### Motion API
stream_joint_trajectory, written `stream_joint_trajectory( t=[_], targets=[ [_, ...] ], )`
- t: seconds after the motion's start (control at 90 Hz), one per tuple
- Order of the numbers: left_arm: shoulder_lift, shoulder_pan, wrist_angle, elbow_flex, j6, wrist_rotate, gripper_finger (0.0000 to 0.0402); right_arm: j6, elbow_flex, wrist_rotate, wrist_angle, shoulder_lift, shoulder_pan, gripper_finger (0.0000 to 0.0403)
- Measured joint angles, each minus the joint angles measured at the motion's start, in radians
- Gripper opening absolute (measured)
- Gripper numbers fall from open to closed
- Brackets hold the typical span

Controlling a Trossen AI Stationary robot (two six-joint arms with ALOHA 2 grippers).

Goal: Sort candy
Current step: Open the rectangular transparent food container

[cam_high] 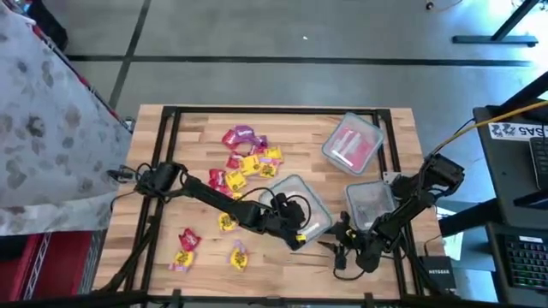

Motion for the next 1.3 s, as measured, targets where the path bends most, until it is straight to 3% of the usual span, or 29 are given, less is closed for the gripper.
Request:
stream_joint_trajectory(
  t=[0.167, 0.289, 0.444, 0.589, 0.711, 0.9, 1.189, 1.3],
  targets=[
    [0.0, -0.004, -0.011, 0.0, -0.013, -0.006, 0.0, -0.135, -0.003, 0.008, 0.083, 0.003, 0.01, 0.0161],
    [0.0, -0.005, -0.01, 0.0, -0.016, -0.014, 0.0, -0.224, 0.001, -0.05, 0.168, 0.001, 0.011, 0.0161],
    [0.0, -0.005, 0.006, 0.0, -0.016, 0.005, 0.0, -0.455, 0.017, -0.275, 0.349, -0.006, 0.029, 0.0161],
    [0.0, -0.004, 0.006, 0.0, -0.016, 0.006, 0.0, -0.579, 0.079, -0.418, 0.239, -0.056, 0.041, 0.0161],
    [0.0, -0.004, 0.007, 0.0, -0.016, 0.006, 0.0, -0.711, 0.169, -0.404, -0.008, -0.083, 0.039, 0.0161],
    [0.0, -0.005, 0.008, 0.0, -0.016, 0.005, 0.0, -0.815, 0.285, -0.25, -0.349, -0.076, 0.025, 0.0161],
    [0.002, -0.019, 0.016, 0.0, -0.016, -0.007, 0.0, -0.894, 0.293, -0.169, -0.413, -0.042, -0.023, 0.0161],
    [0.006, -0.027, 0.056, -0.001, -0.015, -0.003, 0.0, -0.823, 0.293, -0.151, -0.409, -0.03, -0.049, 0.0149]
  ],
)
